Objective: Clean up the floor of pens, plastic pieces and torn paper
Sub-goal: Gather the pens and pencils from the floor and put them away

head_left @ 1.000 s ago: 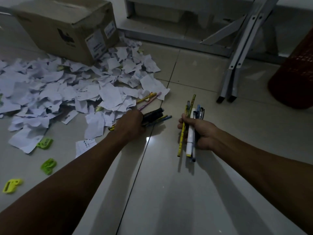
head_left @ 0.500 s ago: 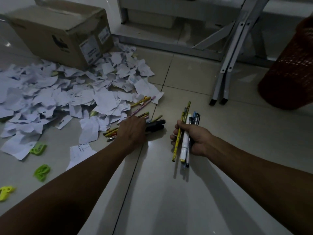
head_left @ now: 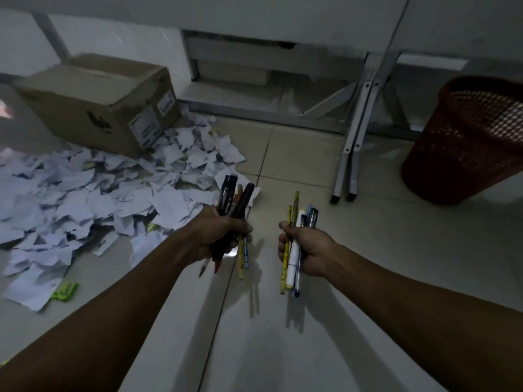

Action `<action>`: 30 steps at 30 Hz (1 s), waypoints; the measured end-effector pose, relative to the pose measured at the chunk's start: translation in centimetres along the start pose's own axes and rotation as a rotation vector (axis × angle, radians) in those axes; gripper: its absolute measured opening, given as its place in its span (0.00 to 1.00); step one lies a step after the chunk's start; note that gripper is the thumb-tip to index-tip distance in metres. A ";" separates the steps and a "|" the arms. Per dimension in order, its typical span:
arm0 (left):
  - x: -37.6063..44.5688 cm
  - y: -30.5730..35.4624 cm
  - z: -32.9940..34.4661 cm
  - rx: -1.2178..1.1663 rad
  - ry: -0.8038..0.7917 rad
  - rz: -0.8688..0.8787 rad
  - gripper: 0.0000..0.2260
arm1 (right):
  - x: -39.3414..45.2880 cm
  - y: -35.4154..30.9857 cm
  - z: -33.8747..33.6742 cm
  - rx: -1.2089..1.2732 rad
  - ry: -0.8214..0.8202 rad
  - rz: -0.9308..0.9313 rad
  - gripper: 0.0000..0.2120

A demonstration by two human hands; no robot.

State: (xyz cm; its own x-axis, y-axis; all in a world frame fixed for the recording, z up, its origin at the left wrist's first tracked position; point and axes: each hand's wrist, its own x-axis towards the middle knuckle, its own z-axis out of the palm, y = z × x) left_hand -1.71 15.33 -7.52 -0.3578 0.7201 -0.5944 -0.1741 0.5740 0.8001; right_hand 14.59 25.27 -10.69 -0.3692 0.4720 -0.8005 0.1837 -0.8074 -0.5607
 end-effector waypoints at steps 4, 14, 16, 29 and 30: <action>-2.5 5.0 0.8 -0.161 -0.035 -0.041 0.03 | -4.1 -4.5 1.1 0.015 -0.015 -0.013 0.06; -16.0 24.9 7.2 -0.284 -0.140 -0.174 0.08 | -24.7 -17.6 -0.1 0.288 -0.056 0.006 0.05; -19.6 29.8 8.9 -0.289 -0.163 -0.182 0.06 | -29.6 -20.4 -1.0 0.334 -0.047 -0.001 0.05; -39.2 60.6 22.6 -0.160 -0.358 -0.218 0.03 | -62.6 -41.2 -9.5 0.482 0.056 -0.183 0.03; -40.0 62.6 24.1 -0.136 -0.371 -0.209 0.03 | -64.5 -42.6 -10.7 0.478 0.057 -0.191 0.03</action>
State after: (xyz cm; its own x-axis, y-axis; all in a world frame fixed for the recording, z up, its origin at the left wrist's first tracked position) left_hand 23.79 31.88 64.41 0.0467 0.6996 -0.7131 -0.3360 0.6832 0.6483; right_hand 40.33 33.03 62.60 -0.3024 0.6343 -0.7115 -0.3241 -0.7704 -0.5491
